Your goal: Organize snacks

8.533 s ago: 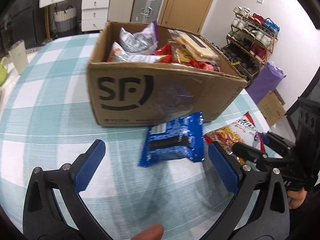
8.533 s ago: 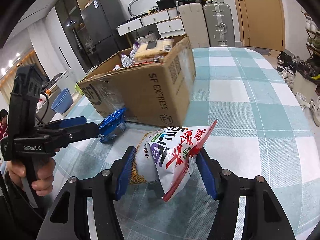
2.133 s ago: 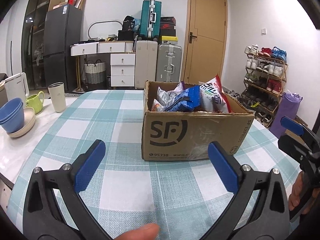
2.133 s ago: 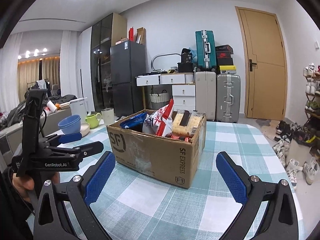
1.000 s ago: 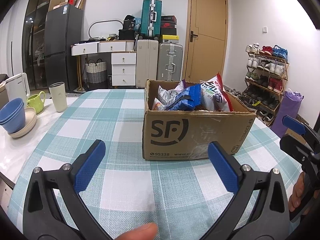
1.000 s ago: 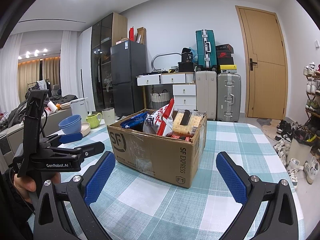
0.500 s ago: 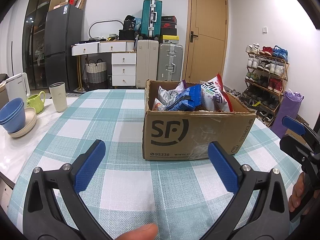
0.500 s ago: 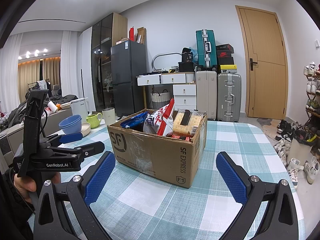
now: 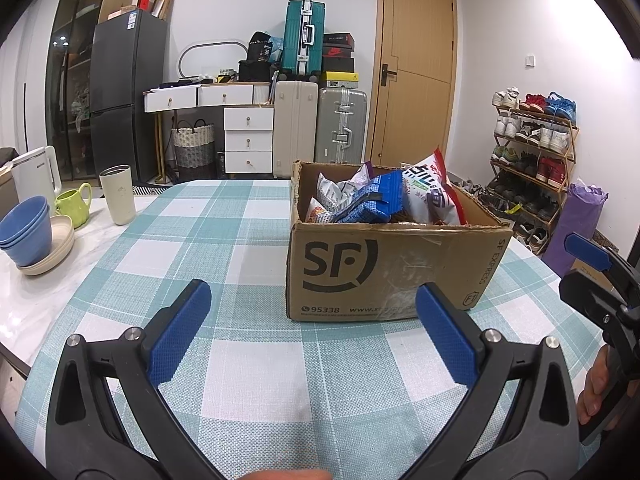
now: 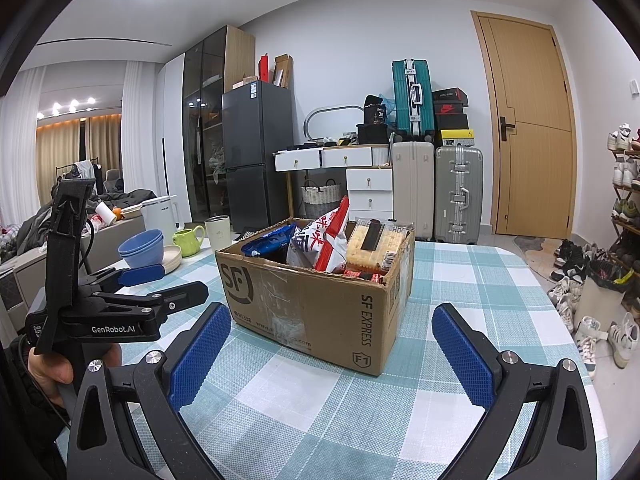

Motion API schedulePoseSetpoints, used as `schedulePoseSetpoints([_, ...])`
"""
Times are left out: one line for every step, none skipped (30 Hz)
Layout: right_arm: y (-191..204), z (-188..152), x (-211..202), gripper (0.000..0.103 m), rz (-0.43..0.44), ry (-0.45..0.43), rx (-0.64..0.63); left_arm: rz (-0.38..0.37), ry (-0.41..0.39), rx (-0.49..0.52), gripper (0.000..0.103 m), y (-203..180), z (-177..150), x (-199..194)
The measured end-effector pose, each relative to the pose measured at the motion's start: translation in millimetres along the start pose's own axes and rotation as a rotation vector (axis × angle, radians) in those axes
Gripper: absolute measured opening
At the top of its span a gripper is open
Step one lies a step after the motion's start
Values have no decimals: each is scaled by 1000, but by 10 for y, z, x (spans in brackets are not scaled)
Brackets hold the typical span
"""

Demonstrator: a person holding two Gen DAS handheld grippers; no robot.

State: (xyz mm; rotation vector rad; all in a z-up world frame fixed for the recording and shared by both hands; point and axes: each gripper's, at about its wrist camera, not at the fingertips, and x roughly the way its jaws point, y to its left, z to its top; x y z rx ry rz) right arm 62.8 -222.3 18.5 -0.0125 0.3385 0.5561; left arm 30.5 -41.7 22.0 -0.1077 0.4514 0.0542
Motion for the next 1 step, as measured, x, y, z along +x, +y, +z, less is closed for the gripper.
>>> schedulePoseSetpoints([0,0,0,103,0,0,0,-4,-2,-2,102,-1,-1,10])
